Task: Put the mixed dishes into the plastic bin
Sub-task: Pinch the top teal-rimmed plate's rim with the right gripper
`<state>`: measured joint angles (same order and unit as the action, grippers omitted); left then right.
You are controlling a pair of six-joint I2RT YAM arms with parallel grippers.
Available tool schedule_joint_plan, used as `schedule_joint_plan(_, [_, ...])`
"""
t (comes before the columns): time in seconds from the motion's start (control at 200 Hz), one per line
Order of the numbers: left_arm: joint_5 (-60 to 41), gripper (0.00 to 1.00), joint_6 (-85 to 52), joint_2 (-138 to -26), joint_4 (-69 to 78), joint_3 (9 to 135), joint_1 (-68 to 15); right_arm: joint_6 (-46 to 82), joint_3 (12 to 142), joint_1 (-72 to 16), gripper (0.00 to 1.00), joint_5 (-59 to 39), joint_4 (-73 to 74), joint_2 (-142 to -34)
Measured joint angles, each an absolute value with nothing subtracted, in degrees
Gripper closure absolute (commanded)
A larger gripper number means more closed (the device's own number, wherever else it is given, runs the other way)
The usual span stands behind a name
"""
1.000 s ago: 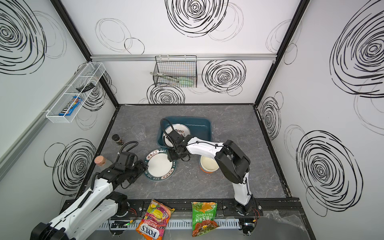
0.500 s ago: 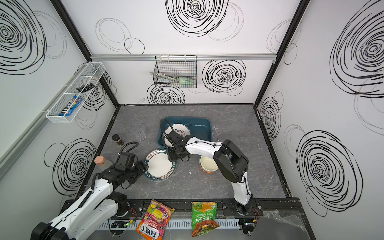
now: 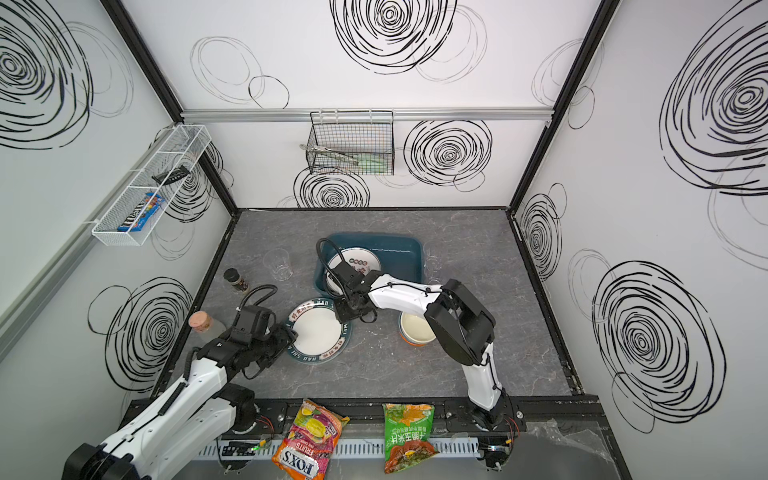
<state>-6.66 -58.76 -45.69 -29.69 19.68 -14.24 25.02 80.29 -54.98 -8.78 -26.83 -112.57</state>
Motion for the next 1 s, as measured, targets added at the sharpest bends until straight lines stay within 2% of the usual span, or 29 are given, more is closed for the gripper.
schedule_joint_plan(0.485, [-7.46, 0.39, -59.00, -45.63, -28.95, 19.07, -14.20, 23.88, 81.84, -55.77, 0.70, -8.29, -28.40, -113.82])
schedule_joint_plan(0.72, [-7.49, 0.35, -59.29, -44.93, -29.12, 19.07, -14.17, 23.70, 82.52, -55.99, 0.72, -8.45, -28.82, -114.50])
schedule_joint_plan(1.001, [-7.44, 0.35, -59.99, -41.82, -30.70, 19.07, -14.17, 23.55, 82.56, -56.01, 0.75, -8.97, -28.80, -115.02])
